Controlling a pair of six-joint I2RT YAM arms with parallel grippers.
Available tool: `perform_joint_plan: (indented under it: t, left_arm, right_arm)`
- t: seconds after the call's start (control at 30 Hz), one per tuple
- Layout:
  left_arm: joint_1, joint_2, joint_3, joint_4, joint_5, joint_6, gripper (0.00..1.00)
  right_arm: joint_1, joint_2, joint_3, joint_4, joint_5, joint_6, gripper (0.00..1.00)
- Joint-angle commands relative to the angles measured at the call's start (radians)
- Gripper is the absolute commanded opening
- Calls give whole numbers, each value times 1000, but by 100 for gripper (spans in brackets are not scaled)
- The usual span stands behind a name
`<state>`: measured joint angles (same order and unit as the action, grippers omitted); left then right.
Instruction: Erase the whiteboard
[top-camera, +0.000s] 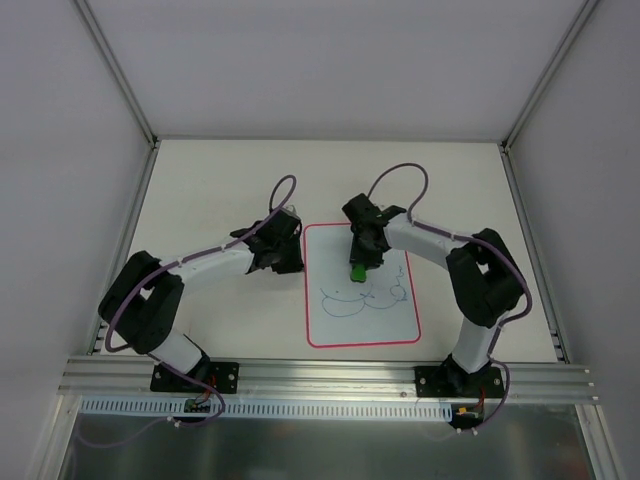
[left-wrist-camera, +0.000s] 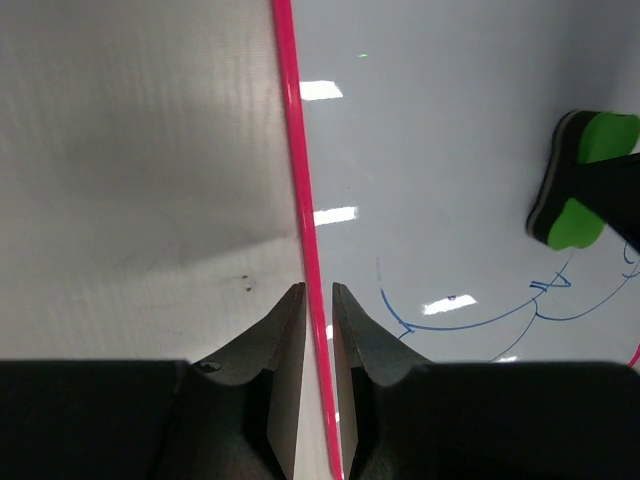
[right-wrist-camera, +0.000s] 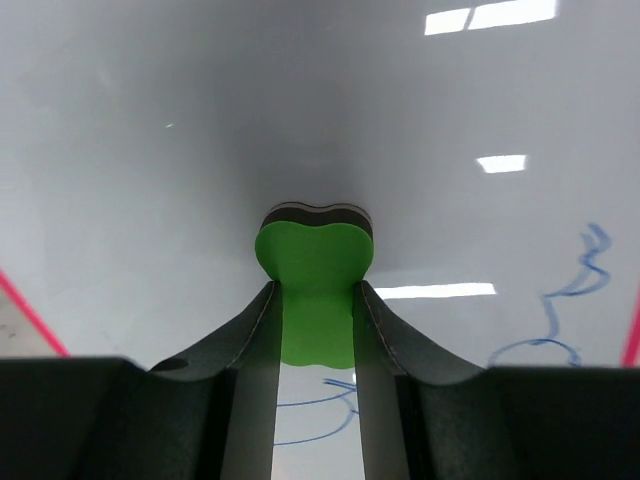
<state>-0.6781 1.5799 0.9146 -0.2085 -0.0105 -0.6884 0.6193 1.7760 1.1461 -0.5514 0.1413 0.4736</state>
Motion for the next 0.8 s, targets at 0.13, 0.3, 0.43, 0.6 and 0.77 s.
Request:
perform_joint_plan:
  t: [0.13, 0.3, 0.43, 0.6, 0.77]
  left_arm:
    - [97, -185, -108, -9, -28, 9, 18]
    - [127, -227, -143, -9, -14, 21, 18]
    - [120, -215, -141, -9, 43, 24, 18]
    - [55, -158, -102, -8, 44, 26, 18]
    - [-29, -80, -33, -8, 41, 26, 18]
  right_arm:
    - [161, 233, 173, -47, -120, 105, 0]
    - [180, 292, 306, -79, -112, 80, 0]
    - [169, 213, 316, -145, -5, 27, 0]
    - [96, 27, 83, -153, 96, 22, 0]
    - [42, -156, -115, -153, 139, 14, 0]
